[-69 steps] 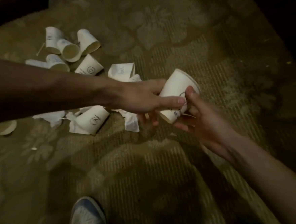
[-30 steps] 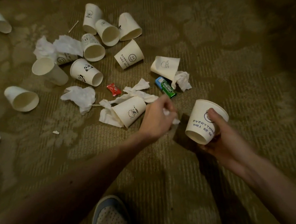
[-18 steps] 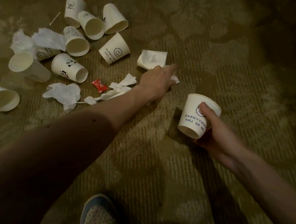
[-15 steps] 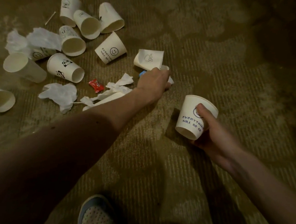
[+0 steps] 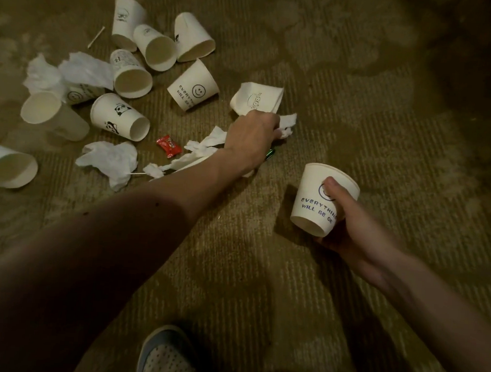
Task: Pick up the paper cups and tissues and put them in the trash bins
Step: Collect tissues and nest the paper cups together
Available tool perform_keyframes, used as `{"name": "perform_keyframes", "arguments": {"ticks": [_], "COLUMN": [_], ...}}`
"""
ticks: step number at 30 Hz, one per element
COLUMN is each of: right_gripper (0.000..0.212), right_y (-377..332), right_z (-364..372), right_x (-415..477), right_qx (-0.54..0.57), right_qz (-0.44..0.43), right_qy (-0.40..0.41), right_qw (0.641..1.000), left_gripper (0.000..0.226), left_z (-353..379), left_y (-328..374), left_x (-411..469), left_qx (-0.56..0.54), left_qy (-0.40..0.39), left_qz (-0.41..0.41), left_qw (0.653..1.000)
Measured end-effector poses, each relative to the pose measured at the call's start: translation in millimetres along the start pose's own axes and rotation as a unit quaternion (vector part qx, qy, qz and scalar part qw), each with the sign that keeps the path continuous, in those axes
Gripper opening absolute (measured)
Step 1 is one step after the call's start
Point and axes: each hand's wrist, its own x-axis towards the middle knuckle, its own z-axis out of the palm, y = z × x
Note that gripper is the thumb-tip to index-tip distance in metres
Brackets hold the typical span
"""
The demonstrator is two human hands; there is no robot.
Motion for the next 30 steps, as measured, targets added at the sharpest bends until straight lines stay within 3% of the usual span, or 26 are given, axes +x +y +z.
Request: {"name": "perform_keyframes", "arguments": {"ticks": [5,8,13,15,17,19,21,24,27,30], "right_gripper": [0.060,0.057,0.064,0.065,0.064,0.059,0.058,0.060,0.061,0.065], "right_y": [1,2,3,3,3,3,3,3,5,6], "right_z": [-7,-10,-2,5,12,17,20,23,23,22], "right_x": [-1,-1,3,4,5,5,4,2,-1,-2], "right_qx": [0.029,0.026,0.021,0.020,0.014,0.006,0.002,-0.008,-0.004,0.012], "right_qz": [-0.002,-0.004,0.005,0.008,0.007,0.005,0.004,-0.001,-0.001,0.010], "right_qy": [-0.002,-0.001,-0.003,-0.016,-0.030,-0.039,-0.043,-0.042,-0.041,-0.031], "right_qw": [1.000,1.000,1.000,1.000,0.999,0.999,0.999,0.999,0.999,0.999], "left_gripper": [0.022,0.023,0.021,0.028,0.022,0.017,0.015,0.044,0.067,0.056], "left_z": [-14,-36,-72,-79,-81,-76,-67,-50,-33,-22], "left_y": [3,-9,-35,-41,-44,-43,-41,-43,-43,-41], "left_x": [-11,-25,-45,-51,-54,-52,-47,-41,-36,-35], "left_qx": [-0.167,-0.279,-0.434,-0.446,-0.441,-0.412,-0.340,-0.081,0.134,0.192], "left_qy": [0.058,0.102,0.087,0.091,0.079,0.042,0.007,-0.089,-0.191,-0.191], "left_qz": [-0.008,-0.081,-0.205,-0.210,-0.209,-0.216,-0.190,-0.045,0.057,0.088], "left_qw": [0.984,0.951,0.873,0.865,0.869,0.884,0.921,0.992,0.971,0.959]}}
